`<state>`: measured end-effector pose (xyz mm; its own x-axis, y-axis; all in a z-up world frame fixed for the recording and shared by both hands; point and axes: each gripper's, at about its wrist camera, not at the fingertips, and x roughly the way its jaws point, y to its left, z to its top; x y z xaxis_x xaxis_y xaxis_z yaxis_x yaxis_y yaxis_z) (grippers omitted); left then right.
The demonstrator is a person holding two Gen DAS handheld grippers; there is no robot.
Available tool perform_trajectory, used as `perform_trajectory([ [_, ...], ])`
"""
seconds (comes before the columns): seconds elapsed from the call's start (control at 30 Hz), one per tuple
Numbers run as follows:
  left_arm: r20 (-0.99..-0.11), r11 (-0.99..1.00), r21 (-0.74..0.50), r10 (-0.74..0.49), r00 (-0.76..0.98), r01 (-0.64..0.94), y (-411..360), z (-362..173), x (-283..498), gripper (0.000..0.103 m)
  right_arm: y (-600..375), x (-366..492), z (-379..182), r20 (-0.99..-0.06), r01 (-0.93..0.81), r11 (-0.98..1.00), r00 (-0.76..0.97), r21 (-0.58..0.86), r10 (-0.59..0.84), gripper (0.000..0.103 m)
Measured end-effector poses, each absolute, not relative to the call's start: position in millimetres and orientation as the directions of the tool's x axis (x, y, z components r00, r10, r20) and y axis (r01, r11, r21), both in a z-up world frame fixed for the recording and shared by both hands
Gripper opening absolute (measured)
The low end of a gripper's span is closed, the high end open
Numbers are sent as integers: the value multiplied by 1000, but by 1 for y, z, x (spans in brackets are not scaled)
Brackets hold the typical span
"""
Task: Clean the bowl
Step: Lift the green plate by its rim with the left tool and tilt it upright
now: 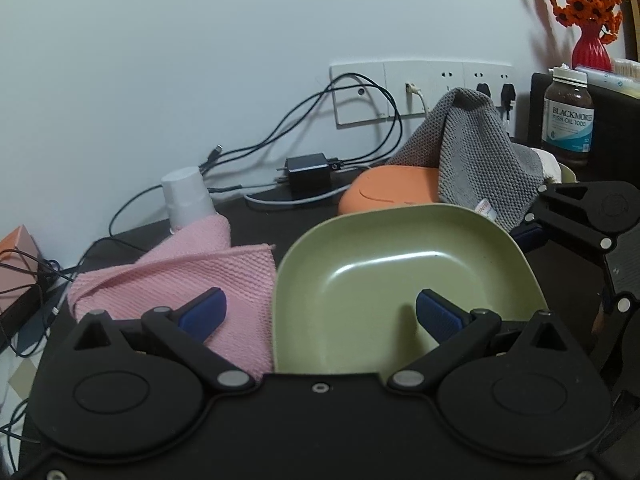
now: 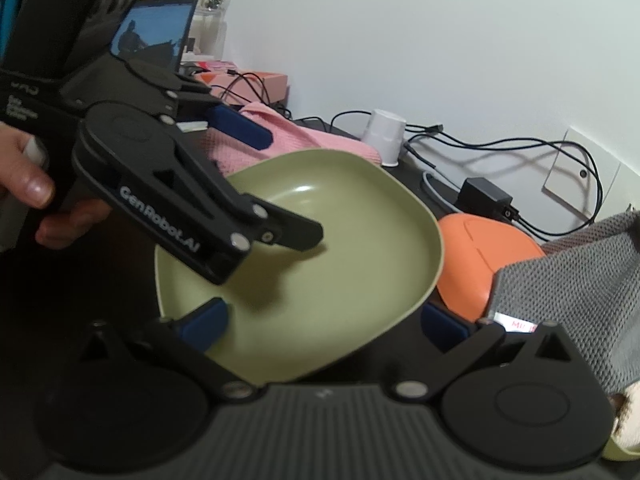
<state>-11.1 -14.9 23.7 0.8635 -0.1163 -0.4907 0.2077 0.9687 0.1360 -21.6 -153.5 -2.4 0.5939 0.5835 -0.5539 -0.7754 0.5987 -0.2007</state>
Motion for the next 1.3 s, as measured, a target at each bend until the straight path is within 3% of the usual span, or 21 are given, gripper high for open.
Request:
perform_trajectory([
  [0.27, -543, 948, 10, -262, 798, 318, -10, 18, -7, 103, -155, -26, -1, -554, -789, 580, 581, -203, 596, 102],
  [0.73, -540, 902, -214, -429, 724, 375, 19, 15, 10, 102, -153, -29, -2, -551, -828, 517, 541, -216, 636, 102],
  [0.87, -536, 866, -300, -500, 681, 399, 25, 13, 13, 83, -155, -33, -2, -540, -839, 488, 535, -243, 650, 102],
  [1.03, -525, 867, -276, -497, 691, 414, 23, 16, 9, 71, -154, -37, -3, -520, -840, 461, 540, -285, 662, 102],
  [1.2, -486, 863, -286, -505, 713, 417, 29, 23, 3, 41, -154, -33, -2, -494, -820, 484, 571, -306, 655, 102],
  [1.3, -451, 860, -292, -510, 733, 418, 30, 26, -2, 31, -157, -28, 0, -461, -793, 526, 608, -308, 646, 102],
])
